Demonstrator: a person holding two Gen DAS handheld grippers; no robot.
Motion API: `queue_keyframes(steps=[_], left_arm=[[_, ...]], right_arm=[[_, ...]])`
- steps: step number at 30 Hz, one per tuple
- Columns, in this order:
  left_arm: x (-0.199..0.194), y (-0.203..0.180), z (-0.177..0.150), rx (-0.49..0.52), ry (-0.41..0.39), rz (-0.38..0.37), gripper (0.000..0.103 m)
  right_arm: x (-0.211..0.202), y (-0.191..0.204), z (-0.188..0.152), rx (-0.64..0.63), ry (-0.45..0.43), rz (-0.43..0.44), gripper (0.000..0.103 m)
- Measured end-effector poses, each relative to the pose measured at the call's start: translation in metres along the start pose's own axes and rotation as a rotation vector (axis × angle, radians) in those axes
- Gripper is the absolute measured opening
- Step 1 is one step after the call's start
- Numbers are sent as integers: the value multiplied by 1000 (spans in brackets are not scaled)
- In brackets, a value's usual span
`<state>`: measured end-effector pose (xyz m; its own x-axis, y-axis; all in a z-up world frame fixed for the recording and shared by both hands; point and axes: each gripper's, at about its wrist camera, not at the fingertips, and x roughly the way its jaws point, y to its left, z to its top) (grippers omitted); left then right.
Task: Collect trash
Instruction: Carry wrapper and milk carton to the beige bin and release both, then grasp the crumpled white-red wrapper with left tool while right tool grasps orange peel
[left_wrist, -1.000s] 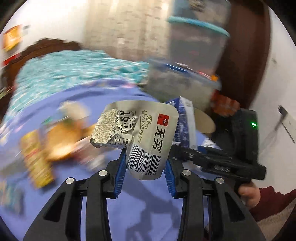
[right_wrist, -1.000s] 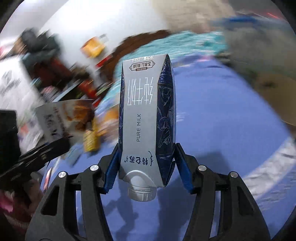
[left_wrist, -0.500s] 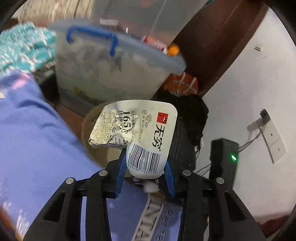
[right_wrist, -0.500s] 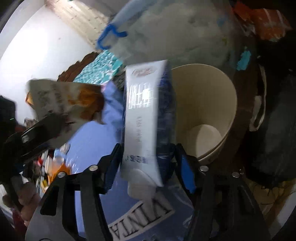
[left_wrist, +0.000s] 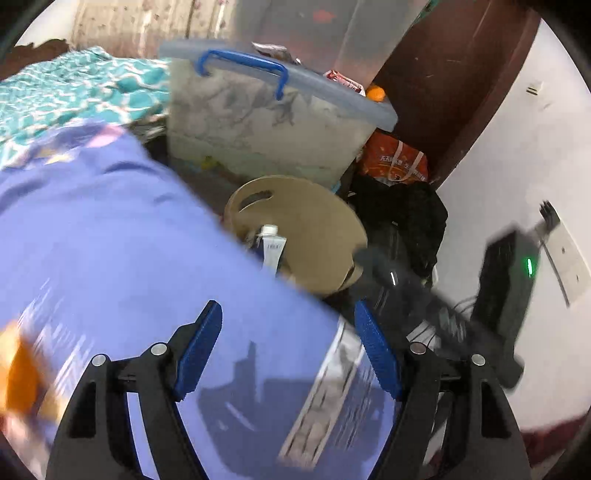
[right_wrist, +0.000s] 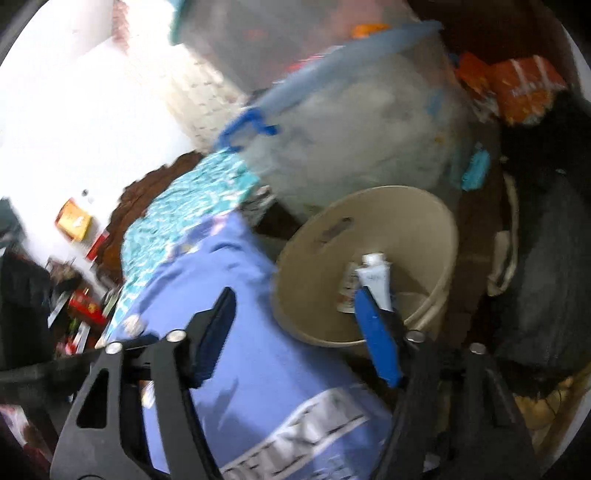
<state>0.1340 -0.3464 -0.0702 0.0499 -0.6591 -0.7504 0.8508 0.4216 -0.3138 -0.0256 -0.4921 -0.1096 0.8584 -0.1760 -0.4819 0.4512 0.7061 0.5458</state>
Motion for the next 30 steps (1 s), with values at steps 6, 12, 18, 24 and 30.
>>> queue_keyframes(steps=[6, 12, 18, 24, 30], left_arm=[[-81, 58, -103, -85, -23, 153, 71], [-141, 139, -159, -340, -79, 314, 71], [-142, 184, -147, -477, -132, 351, 85], [-115, 197, -138, -482, -82, 378, 71], [-126, 191, -159, -476, -73, 348, 39]], right_arm=[[35, 104, -45, -180, 246, 244, 52], [93, 182, -95, -293, 440, 293, 52], [133, 195, -92, -60, 495, 354, 87], [162, 226, -98, -165, 483, 289, 91], [161, 234, -117, -285, 541, 254, 29]])
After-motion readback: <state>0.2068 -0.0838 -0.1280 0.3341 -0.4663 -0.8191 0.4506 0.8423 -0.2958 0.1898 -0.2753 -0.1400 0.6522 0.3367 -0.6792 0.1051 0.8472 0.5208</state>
